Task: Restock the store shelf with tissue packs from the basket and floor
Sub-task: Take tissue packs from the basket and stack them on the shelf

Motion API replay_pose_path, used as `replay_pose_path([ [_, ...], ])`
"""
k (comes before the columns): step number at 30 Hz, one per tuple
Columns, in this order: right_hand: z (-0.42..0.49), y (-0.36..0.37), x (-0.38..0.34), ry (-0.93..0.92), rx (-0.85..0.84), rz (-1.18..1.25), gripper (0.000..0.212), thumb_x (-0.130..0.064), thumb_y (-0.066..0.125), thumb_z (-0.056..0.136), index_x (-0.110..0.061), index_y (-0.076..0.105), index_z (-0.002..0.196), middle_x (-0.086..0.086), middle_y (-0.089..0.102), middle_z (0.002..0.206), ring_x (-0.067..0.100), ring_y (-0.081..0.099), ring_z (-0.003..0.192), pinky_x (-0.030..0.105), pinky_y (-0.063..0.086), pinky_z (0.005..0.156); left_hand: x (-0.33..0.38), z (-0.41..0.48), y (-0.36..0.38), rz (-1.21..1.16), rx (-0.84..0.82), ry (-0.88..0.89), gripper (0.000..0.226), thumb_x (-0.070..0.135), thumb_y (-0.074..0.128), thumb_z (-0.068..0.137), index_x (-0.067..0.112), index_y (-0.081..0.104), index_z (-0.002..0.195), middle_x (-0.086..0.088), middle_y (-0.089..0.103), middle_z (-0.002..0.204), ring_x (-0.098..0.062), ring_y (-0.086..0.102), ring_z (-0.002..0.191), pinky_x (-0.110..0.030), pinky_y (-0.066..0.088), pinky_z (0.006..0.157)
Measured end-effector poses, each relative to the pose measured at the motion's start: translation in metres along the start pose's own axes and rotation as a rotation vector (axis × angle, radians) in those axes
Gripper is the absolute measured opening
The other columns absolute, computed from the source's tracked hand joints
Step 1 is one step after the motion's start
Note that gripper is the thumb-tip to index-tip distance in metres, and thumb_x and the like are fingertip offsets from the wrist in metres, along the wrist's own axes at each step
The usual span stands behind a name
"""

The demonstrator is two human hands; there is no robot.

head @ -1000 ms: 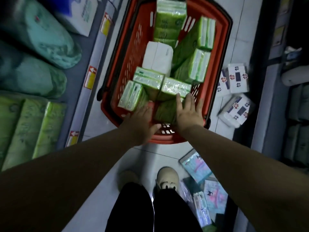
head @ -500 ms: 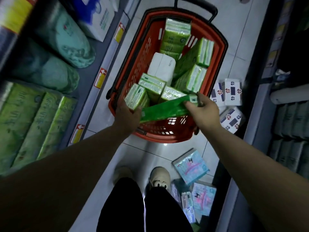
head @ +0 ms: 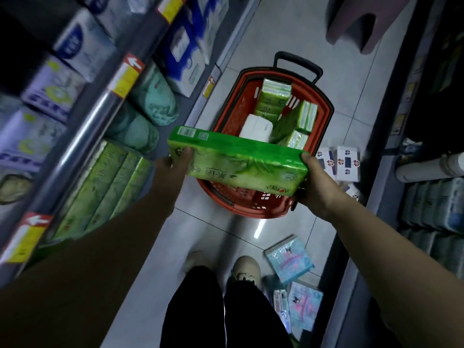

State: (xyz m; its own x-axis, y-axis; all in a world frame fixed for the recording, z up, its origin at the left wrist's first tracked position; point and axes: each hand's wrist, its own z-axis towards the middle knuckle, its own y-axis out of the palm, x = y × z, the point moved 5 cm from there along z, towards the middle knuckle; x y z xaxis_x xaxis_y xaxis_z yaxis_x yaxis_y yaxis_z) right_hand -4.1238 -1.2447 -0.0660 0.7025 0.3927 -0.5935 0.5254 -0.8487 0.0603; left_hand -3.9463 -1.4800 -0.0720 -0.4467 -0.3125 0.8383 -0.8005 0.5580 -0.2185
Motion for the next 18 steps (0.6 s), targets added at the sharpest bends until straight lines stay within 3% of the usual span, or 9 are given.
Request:
replay_pose_path([
  [2, -0.022, 0.01, -0.012, -0.001, -0.015, -0.022, 0.055, -0.065, 0.029, 0.095, -0.026, 0.063, 0.113, 0.003, 0.068, 0.112, 0.024, 0.064, 0.102, 0.039, 0.05, 0.088, 0.02, -0.016, -0.022, 0.039, 0.036, 0.019, 0.015, 0.021, 0.062, 0.093, 0.02, 0.053, 0.08, 0.015, 0.065, 0.064, 0.005, 0.06, 0.066, -0.016, 0.047, 0.062],
  [5, -0.058, 0.025, -0.033, -0.043, -0.061, -0.13, 0.074, -0.075, 0.02, 0.086, -0.026, 0.06, 0.123, 0.004, 0.065, 0.118, 0.026, 0.061, 0.108, 0.044, 0.046, 0.097, 0.045, -0.042, -0.053, 0.097, 0.072, 0.074, 0.02, 0.022, 0.067, 0.09, 0.011, 0.051, 0.095, 0.004, 0.058, 0.083, -0.011, 0.058, 0.08, -0.021, 0.045, 0.065],
  [8, -0.096, 0.037, -0.065, -0.181, 0.049, -0.38, 0.064, -0.071, 0.023, 0.092, -0.023, 0.059, 0.112, 0.006, 0.062, 0.113, 0.025, 0.059, 0.101, 0.042, 0.045, 0.099, 0.081, -0.076, -0.079, 0.115, 0.11, 0.146, 0.026, 0.023, 0.066, 0.09, 0.015, 0.046, 0.105, 0.0, 0.061, 0.093, -0.014, 0.061, 0.083, -0.025, 0.05, 0.069],
  [10, -0.121, 0.045, -0.088, -0.325, 0.138, -0.569, 0.069, -0.068, 0.026, 0.094, -0.014, 0.054, 0.127, 0.009, 0.056, 0.117, 0.024, 0.055, 0.099, 0.042, 0.042, 0.1, 0.105, -0.103, -0.097, 0.101, 0.131, 0.186, 0.028, 0.027, 0.067, 0.09, 0.018, 0.046, 0.107, -0.008, 0.062, 0.105, -0.017, 0.062, 0.088, -0.032, 0.052, 0.074],
  [12, -0.151, 0.061, -0.112, -0.476, 0.131, -0.579, 0.069, -0.063, 0.031, 0.096, -0.014, 0.036, 0.144, 0.007, 0.051, 0.135, 0.024, 0.054, 0.111, 0.039, 0.041, 0.102, 0.13, -0.129, -0.115, 0.1, 0.157, 0.22, 0.036, 0.035, 0.069, 0.087, 0.02, 0.045, 0.11, -0.011, 0.058, 0.116, -0.015, 0.062, 0.091, -0.03, 0.051, 0.073],
  [14, -0.183, 0.077, -0.133, -0.556, 0.111, -0.529, 0.064, -0.06, 0.038, 0.095, -0.014, 0.029, 0.139, 0.005, 0.05, 0.133, 0.023, 0.054, 0.116, 0.041, 0.046, 0.098, 0.154, -0.157, -0.134, 0.066, 0.22, 0.239, 0.052, 0.047, 0.071, 0.077, 0.02, 0.045, 0.113, -0.01, 0.054, 0.119, -0.016, 0.059, 0.096, -0.026, 0.051, 0.075],
  [16, -0.214, 0.095, -0.15, -0.591, 0.045, -0.548, 0.053, -0.06, 0.039, 0.094, -0.02, 0.032, 0.127, 0.003, 0.05, 0.124, 0.024, 0.058, 0.107, 0.046, 0.053, 0.088, 0.183, -0.187, -0.154, -0.017, 0.281, 0.255, 0.054, 0.035, 0.072, 0.083, 0.014, 0.04, 0.121, -0.001, 0.054, 0.111, -0.011, 0.057, 0.092, -0.013, 0.047, 0.07],
  [18, -0.245, 0.115, -0.166, -0.62, -0.05, -0.538, 0.052, -0.062, 0.041, 0.092, -0.021, 0.036, 0.124, 0.003, 0.051, 0.12, 0.023, 0.059, 0.101, 0.044, 0.057, 0.078, 0.209, -0.213, -0.175, -0.075, 0.307, 0.292, 0.047, 0.022, 0.066, 0.09, 0.012, 0.036, 0.124, -0.001, 0.055, 0.109, -0.012, 0.056, 0.092, -0.012, 0.045, 0.067],
])
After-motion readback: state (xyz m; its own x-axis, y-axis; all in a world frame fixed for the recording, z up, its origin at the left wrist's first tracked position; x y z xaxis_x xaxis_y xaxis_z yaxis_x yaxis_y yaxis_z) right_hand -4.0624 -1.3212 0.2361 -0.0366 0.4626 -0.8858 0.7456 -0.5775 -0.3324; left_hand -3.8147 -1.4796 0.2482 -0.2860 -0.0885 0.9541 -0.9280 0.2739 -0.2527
